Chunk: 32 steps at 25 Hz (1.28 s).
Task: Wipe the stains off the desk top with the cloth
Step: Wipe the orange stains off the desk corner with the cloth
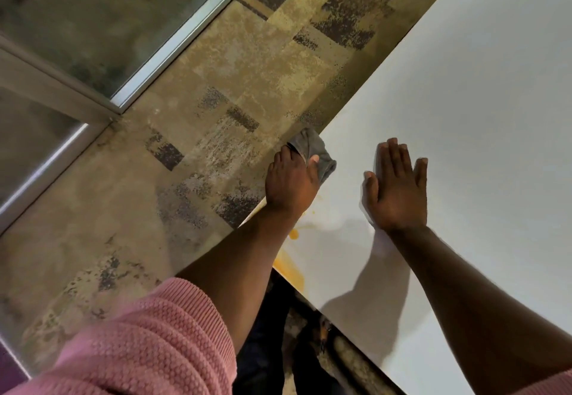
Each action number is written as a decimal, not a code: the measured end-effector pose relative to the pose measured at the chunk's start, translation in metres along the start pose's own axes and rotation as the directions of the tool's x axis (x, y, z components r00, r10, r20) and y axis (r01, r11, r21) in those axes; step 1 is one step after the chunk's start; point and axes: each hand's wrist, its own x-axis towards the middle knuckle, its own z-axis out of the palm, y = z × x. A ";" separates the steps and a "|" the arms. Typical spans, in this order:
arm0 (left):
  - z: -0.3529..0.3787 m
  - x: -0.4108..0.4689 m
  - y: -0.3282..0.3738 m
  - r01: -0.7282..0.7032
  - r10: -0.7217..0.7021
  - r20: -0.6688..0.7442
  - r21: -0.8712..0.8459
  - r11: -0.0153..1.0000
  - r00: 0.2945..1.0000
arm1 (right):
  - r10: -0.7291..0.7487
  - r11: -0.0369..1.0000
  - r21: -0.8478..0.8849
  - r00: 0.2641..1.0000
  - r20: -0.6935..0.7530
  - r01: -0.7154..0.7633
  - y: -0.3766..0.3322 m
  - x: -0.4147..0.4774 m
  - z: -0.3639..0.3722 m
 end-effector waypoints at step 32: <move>0.010 -0.089 -0.053 -0.107 0.110 -0.016 0.153 0.982 0.994 | -0.210 0.978 0.014 0.976 0.062 0.209 -0.033 -0.013 0.016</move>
